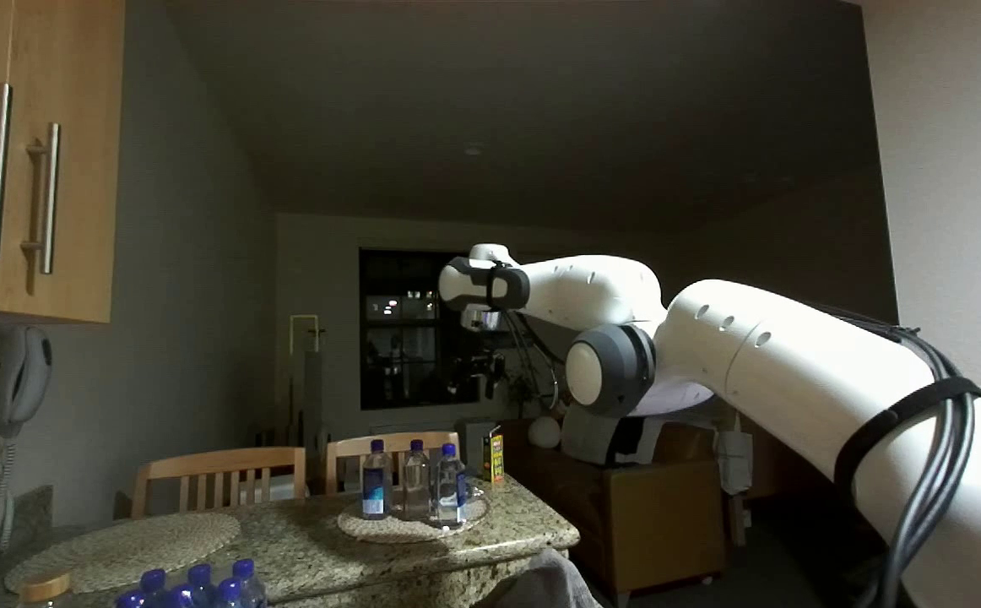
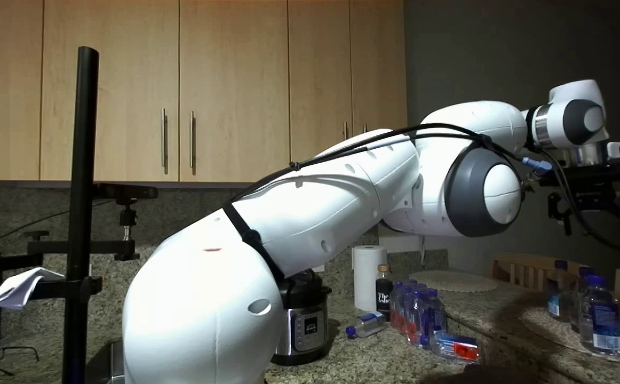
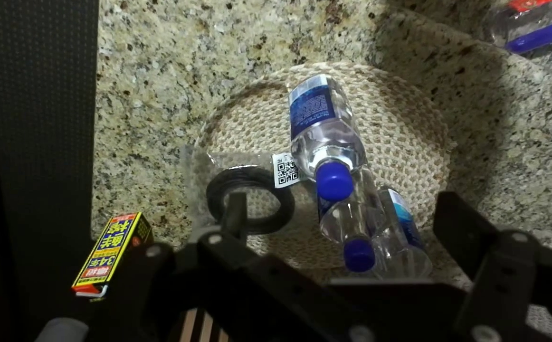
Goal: Move the towel to the right
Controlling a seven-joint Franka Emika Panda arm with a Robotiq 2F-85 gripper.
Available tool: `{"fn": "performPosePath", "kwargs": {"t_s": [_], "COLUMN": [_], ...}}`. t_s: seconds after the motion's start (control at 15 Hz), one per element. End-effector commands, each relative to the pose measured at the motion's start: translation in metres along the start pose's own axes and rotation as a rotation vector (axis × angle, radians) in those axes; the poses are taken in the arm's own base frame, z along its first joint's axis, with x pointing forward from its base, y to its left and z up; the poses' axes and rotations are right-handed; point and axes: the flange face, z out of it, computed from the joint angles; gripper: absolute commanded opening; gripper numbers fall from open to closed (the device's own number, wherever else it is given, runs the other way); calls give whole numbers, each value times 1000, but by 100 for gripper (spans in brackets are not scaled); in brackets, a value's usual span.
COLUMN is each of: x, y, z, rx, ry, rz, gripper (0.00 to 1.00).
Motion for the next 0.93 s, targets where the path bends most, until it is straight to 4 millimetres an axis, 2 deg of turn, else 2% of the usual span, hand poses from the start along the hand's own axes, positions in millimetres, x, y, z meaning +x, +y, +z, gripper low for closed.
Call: {"fn": "performPosePath", "kwargs": {"t_s": [0.0,0.33,0.4,0.87], "x": [1,0,2,2], "y": [3,1,0,-1], "z": [-19,-29,-19,-21], "rx": [12,10,-3,-1], "ry": [21,21,22,24], "rz": [-26,-43,-7,-9], "gripper": [100,100,100,100]}}
